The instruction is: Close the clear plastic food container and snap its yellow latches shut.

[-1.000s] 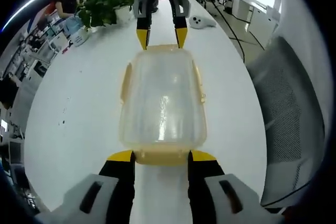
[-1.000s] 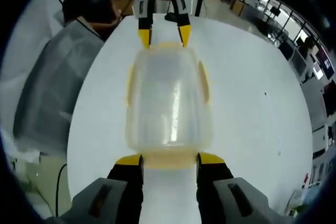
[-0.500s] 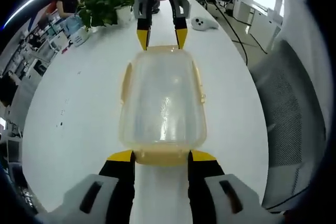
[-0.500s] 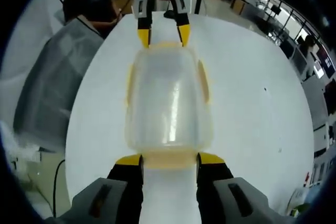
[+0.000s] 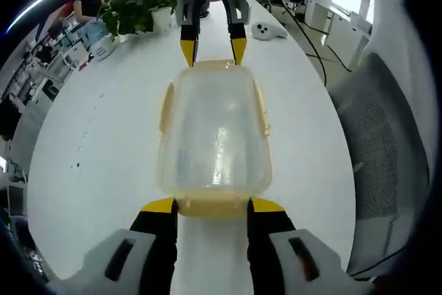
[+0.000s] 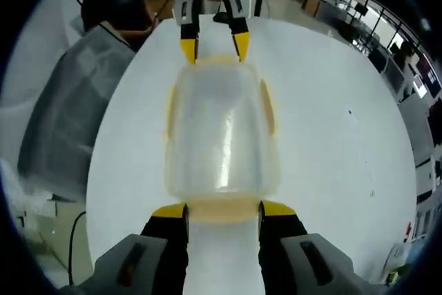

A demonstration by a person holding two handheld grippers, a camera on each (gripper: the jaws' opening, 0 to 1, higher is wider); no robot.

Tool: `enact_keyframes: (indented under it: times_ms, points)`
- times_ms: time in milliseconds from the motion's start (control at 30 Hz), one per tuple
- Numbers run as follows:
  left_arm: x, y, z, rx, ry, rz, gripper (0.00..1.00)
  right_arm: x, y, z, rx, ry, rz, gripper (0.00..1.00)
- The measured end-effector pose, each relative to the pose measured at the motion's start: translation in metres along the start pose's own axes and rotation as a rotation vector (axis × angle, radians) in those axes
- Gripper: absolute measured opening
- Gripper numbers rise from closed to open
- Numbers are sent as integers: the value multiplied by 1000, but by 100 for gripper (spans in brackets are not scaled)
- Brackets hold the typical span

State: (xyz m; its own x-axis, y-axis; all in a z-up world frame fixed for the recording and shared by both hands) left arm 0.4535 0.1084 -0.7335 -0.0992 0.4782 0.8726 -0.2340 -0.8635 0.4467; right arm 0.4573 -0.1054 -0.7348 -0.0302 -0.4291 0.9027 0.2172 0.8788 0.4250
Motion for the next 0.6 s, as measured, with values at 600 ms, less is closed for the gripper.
enact_keyframes:
  times_ms: [600]
  points:
    - [-7, -6, 1, 15, -15, -2, 39, -9, -2, -4, -16, 11, 0, 38]
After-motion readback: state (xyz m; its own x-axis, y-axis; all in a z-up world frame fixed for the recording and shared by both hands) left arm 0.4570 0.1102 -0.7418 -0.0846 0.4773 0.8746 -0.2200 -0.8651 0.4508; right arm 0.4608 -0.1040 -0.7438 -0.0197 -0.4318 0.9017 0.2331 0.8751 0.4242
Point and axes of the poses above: the point that each gripper's makers call its tool centre point, and the gripper's own axes: x roughly backward along the fingers, z roughly to its left, y roughly out of its top, the point moved 6 cm from there along x, roughly backward along the fingers, and after that the axes turned 12 degrees about -x, right-handed, at the moved point
